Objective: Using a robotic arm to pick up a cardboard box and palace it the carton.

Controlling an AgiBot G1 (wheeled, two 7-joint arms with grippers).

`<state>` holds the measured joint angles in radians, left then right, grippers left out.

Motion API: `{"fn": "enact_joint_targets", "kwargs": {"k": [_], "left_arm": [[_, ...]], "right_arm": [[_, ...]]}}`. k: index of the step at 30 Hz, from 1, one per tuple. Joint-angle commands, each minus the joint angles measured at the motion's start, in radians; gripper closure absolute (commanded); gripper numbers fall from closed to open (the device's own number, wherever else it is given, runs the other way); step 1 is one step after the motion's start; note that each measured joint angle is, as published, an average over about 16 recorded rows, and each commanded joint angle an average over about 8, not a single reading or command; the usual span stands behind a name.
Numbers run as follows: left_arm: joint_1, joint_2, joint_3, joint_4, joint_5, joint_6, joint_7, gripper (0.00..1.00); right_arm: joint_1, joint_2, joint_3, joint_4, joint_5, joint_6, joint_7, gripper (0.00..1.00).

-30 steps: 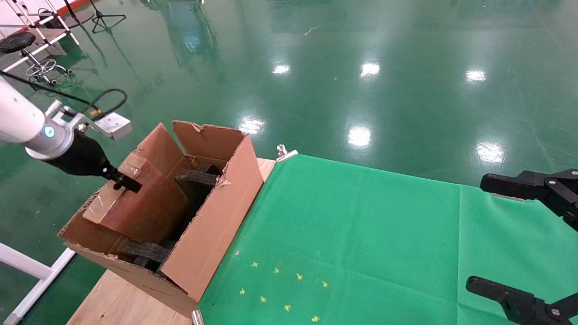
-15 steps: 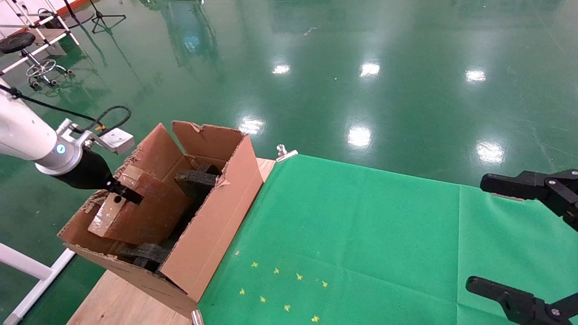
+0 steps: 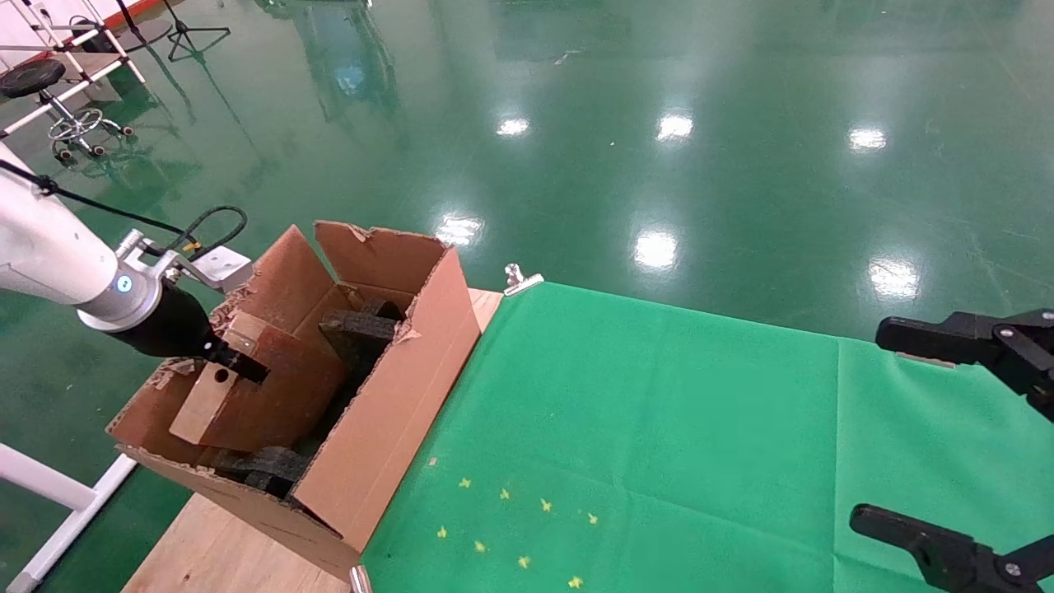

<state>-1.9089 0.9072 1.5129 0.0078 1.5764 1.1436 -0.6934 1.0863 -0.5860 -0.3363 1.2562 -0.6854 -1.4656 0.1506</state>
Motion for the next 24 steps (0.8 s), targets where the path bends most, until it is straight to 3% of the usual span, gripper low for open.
{"fn": "enact_joint_targets", "kwargs": {"k": [1,24], "left_arm": [[0.002,0.0,-0.001,0.0,-0.001,-0.003,-0.001,0.0],[-0.019,-0.002,-0.003,-0.01,-0.004,0.009,0.014,0.0]], "right_arm": [[0.0,0.0,0.0,0.0,0.0,0.0,0.0,0.0],[0.0,0.0,0.0,0.0,0.0,0.0,0.0,0.0]]}}
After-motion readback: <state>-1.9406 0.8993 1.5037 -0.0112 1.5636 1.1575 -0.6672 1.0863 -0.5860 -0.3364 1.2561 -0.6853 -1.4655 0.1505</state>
